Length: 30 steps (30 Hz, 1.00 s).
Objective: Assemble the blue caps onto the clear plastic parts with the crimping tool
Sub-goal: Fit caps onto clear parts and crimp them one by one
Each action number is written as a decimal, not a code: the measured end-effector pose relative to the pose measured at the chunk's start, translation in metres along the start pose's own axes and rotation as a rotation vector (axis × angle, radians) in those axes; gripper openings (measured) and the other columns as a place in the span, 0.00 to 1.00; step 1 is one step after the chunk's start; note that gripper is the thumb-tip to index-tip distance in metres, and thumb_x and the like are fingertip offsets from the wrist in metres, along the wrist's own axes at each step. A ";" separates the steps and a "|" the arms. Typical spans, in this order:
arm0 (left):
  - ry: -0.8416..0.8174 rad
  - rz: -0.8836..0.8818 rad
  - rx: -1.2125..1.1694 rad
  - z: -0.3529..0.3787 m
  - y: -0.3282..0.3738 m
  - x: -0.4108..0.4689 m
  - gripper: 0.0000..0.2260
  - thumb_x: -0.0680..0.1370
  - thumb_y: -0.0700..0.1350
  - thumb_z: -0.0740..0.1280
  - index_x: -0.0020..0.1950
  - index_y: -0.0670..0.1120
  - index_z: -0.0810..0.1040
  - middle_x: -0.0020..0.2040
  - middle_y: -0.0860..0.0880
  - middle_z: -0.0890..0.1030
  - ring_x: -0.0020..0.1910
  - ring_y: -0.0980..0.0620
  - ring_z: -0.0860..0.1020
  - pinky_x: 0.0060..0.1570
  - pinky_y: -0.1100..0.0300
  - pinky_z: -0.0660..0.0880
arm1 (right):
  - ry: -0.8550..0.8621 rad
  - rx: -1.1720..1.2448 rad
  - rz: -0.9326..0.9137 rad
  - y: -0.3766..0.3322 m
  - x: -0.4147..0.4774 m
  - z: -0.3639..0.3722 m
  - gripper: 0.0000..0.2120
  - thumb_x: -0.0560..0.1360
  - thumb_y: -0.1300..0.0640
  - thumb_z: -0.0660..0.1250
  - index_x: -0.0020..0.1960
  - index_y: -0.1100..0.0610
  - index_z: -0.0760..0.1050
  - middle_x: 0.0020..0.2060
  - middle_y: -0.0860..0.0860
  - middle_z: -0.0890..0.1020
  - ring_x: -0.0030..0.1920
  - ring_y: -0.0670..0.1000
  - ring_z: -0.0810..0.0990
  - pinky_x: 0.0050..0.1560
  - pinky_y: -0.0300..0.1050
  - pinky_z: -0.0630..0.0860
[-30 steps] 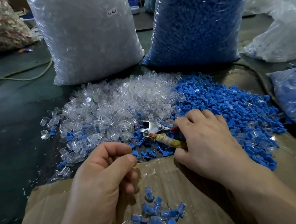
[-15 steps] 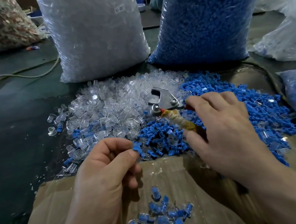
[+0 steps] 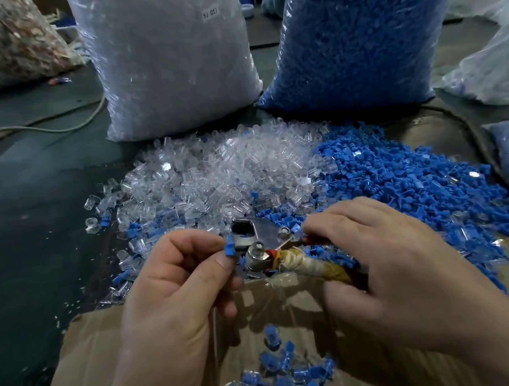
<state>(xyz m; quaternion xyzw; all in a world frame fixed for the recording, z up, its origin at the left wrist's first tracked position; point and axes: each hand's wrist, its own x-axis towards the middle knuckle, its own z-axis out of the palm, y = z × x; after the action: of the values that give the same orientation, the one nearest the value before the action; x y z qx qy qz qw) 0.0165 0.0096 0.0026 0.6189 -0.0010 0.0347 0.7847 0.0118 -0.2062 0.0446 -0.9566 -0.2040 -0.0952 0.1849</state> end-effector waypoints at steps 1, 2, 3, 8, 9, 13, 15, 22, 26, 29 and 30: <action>0.004 0.014 0.001 0.001 0.000 0.000 0.05 0.71 0.40 0.74 0.45 0.49 0.83 0.35 0.44 0.81 0.31 0.52 0.79 0.25 0.64 0.74 | -0.012 0.001 0.001 0.001 0.000 0.000 0.28 0.70 0.39 0.58 0.66 0.50 0.74 0.55 0.41 0.77 0.55 0.45 0.75 0.54 0.42 0.74; 0.009 0.027 0.001 0.001 0.000 0.000 0.05 0.71 0.40 0.72 0.45 0.49 0.83 0.35 0.44 0.81 0.31 0.52 0.79 0.25 0.64 0.74 | -0.025 0.003 0.002 0.001 0.000 0.000 0.28 0.70 0.39 0.58 0.67 0.49 0.73 0.56 0.40 0.77 0.56 0.44 0.74 0.55 0.42 0.73; 0.012 0.039 0.005 0.002 -0.001 0.000 0.06 0.70 0.40 0.71 0.44 0.49 0.83 0.35 0.44 0.81 0.31 0.53 0.80 0.25 0.64 0.74 | -0.036 0.004 0.001 0.002 0.000 0.000 0.29 0.70 0.38 0.57 0.68 0.48 0.72 0.57 0.40 0.76 0.57 0.43 0.72 0.56 0.41 0.72; -0.015 0.070 0.016 -0.001 -0.005 0.000 0.07 0.72 0.39 0.70 0.47 0.49 0.83 0.37 0.43 0.82 0.32 0.53 0.80 0.27 0.64 0.75 | -0.065 0.018 -0.006 0.002 0.000 0.000 0.29 0.70 0.38 0.57 0.68 0.47 0.70 0.56 0.39 0.75 0.57 0.42 0.72 0.55 0.41 0.73; -0.022 0.072 0.019 -0.002 -0.005 0.000 0.07 0.72 0.40 0.70 0.47 0.49 0.82 0.37 0.43 0.82 0.32 0.52 0.80 0.27 0.64 0.75 | -0.065 0.021 -0.010 0.002 0.000 0.000 0.29 0.70 0.38 0.57 0.68 0.47 0.70 0.56 0.39 0.75 0.57 0.42 0.72 0.55 0.41 0.73; -0.051 0.086 0.038 -0.006 -0.006 0.000 0.08 0.70 0.43 0.74 0.48 0.50 0.82 0.37 0.44 0.82 0.33 0.52 0.81 0.28 0.64 0.76 | -0.093 0.019 -0.020 0.003 -0.001 0.000 0.28 0.70 0.37 0.57 0.68 0.45 0.68 0.56 0.38 0.73 0.57 0.41 0.70 0.56 0.38 0.70; -0.053 0.095 0.051 -0.006 -0.005 0.000 0.09 0.69 0.47 0.73 0.48 0.50 0.82 0.37 0.45 0.82 0.33 0.52 0.81 0.29 0.64 0.76 | -0.101 0.009 -0.023 0.003 0.000 0.000 0.28 0.70 0.38 0.57 0.68 0.45 0.68 0.56 0.38 0.74 0.57 0.42 0.70 0.57 0.40 0.72; -0.067 0.122 0.125 -0.005 -0.003 -0.001 0.10 0.68 0.50 0.73 0.48 0.53 0.82 0.38 0.46 0.82 0.34 0.53 0.81 0.33 0.60 0.79 | -0.065 -0.063 -0.050 -0.001 0.003 0.001 0.26 0.70 0.38 0.60 0.62 0.51 0.76 0.45 0.43 0.80 0.45 0.49 0.76 0.45 0.47 0.79; -0.049 0.078 0.111 -0.006 0.001 -0.003 0.12 0.66 0.51 0.73 0.48 0.52 0.82 0.39 0.46 0.83 0.34 0.52 0.82 0.35 0.56 0.81 | -0.049 -0.034 -0.044 -0.006 0.004 0.000 0.25 0.70 0.37 0.58 0.58 0.50 0.79 0.40 0.42 0.80 0.40 0.48 0.76 0.40 0.47 0.78; -0.034 0.074 0.139 -0.007 0.003 -0.004 0.11 0.66 0.47 0.76 0.47 0.52 0.83 0.38 0.46 0.83 0.35 0.51 0.82 0.35 0.54 0.81 | -0.060 -0.008 -0.034 -0.009 0.005 -0.001 0.23 0.71 0.36 0.57 0.56 0.48 0.79 0.39 0.39 0.79 0.39 0.44 0.75 0.40 0.43 0.76; -0.019 0.075 0.147 -0.006 0.004 -0.005 0.09 0.67 0.44 0.76 0.46 0.53 0.83 0.38 0.45 0.83 0.34 0.50 0.82 0.35 0.53 0.81 | -0.062 -0.005 -0.028 -0.009 0.004 -0.001 0.22 0.71 0.36 0.58 0.56 0.47 0.79 0.39 0.38 0.79 0.39 0.43 0.74 0.40 0.41 0.75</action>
<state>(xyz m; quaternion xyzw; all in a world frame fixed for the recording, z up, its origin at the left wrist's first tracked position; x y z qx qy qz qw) 0.0108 0.0157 0.0048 0.6746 -0.0291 0.0578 0.7354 0.0120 -0.1974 0.0491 -0.9567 -0.2227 -0.0685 0.1745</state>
